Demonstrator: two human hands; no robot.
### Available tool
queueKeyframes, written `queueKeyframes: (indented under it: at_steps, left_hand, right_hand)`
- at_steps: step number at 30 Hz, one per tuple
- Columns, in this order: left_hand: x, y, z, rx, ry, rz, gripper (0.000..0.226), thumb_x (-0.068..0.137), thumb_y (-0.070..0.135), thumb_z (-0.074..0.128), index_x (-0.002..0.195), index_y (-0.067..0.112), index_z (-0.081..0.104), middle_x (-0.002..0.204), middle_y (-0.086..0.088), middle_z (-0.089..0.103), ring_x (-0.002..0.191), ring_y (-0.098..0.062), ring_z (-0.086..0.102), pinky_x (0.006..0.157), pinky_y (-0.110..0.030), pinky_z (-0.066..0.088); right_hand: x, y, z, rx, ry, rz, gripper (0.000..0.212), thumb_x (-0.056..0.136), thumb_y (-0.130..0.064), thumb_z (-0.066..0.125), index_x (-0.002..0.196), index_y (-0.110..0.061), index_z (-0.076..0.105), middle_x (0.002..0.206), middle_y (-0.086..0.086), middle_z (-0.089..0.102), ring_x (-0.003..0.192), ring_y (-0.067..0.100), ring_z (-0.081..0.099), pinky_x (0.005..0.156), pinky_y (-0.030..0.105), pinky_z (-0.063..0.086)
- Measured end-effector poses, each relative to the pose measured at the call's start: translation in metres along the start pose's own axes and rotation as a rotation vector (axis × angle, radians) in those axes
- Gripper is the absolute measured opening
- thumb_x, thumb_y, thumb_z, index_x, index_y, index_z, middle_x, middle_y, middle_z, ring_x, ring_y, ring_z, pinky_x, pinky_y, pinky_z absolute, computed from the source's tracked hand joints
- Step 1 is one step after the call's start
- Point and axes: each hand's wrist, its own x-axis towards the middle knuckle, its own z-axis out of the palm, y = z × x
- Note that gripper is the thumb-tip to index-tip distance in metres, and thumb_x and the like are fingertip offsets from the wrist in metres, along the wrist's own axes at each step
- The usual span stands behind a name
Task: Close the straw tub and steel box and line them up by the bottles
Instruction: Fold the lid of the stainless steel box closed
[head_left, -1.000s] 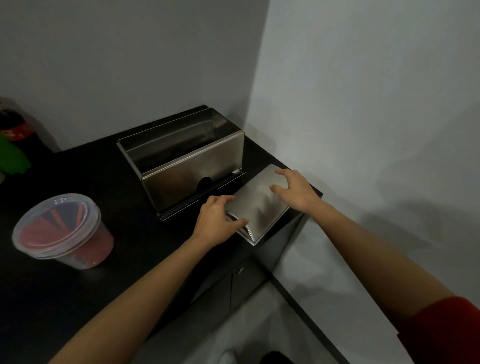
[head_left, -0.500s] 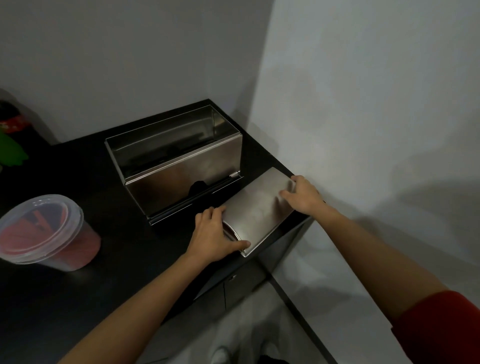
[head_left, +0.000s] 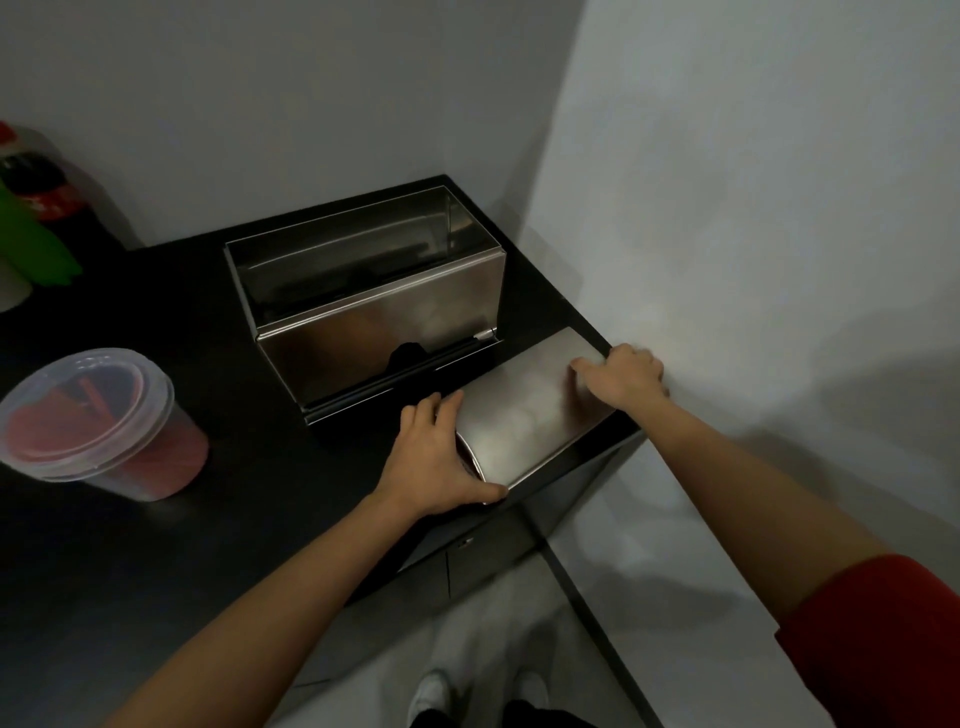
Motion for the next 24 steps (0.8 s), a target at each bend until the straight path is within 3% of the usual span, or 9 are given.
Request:
queueKeyframes:
  at_steps: [4,10,16,21,24]
  left_hand:
    - [0.001,-0.008,-0.002,-0.009,0.012,-0.005,0.126,0.044,0.064,0.076,0.147,0.021,0.017,0.146,-0.005,0.024,0.129,-0.020,0.016,0.106,-0.030,0.021]
    - [-0.001,-0.017,-0.004,-0.016,0.034,0.017,0.126,0.042,0.067,0.073,0.147,0.021,0.019,0.144,-0.005,0.026,0.127,-0.018,0.017,0.104,-0.027,0.020]
    - [0.000,-0.020,-0.003,-0.052,0.049,0.009,0.127,0.039,0.070,0.071,0.146,0.022,0.021,0.142,-0.004,0.028,0.126,-0.019,0.019,0.103,-0.025,0.020]
    - [-0.001,-0.022,-0.005,-0.098,0.050,0.022,0.126,0.041,0.066,0.075,0.146,0.024,0.020,0.142,-0.003,0.027,0.126,-0.020,0.020,0.103,-0.026,0.020]
    - [-0.004,-0.024,-0.006,-0.121,0.046,0.042,0.124,0.044,0.063,0.079,0.146,0.027,0.020,0.144,-0.005,0.025,0.129,-0.021,0.019,0.105,-0.028,0.020]
  right_hand:
    - [0.005,-0.001,0.000,0.068,-0.016,0.062,0.081,0.080,-0.062,0.047,0.133,-0.001,0.038,0.137,0.022,0.041,0.125,0.039,0.037,0.104,0.052,0.032]
    - [0.011,-0.001,-0.004,0.315,-0.106,0.086,0.071,0.083,-0.055,0.043,0.131,-0.002,0.045,0.134,0.020,0.047,0.121,0.039,0.044,0.103,0.048,0.035]
    - [0.014,0.003,-0.005,0.471,-0.126,0.114,0.066,0.074,-0.052,0.054,0.119,-0.005,0.052,0.122,0.017,0.054,0.111,0.036,0.049,0.099,0.048,0.041]
    - [0.012,0.008,-0.005,0.548,-0.133,0.047,0.063,0.061,-0.062,0.066,0.095,-0.010,0.058,0.102,0.010,0.060,0.096,0.029,0.056,0.089,0.041,0.047]
    - [0.009,0.014,-0.013,0.673,-0.286,-0.003,0.063,0.053,-0.047,0.083,0.097,-0.006,0.065,0.099,0.010,0.067,0.094,0.028,0.063,0.089,0.040,0.050]
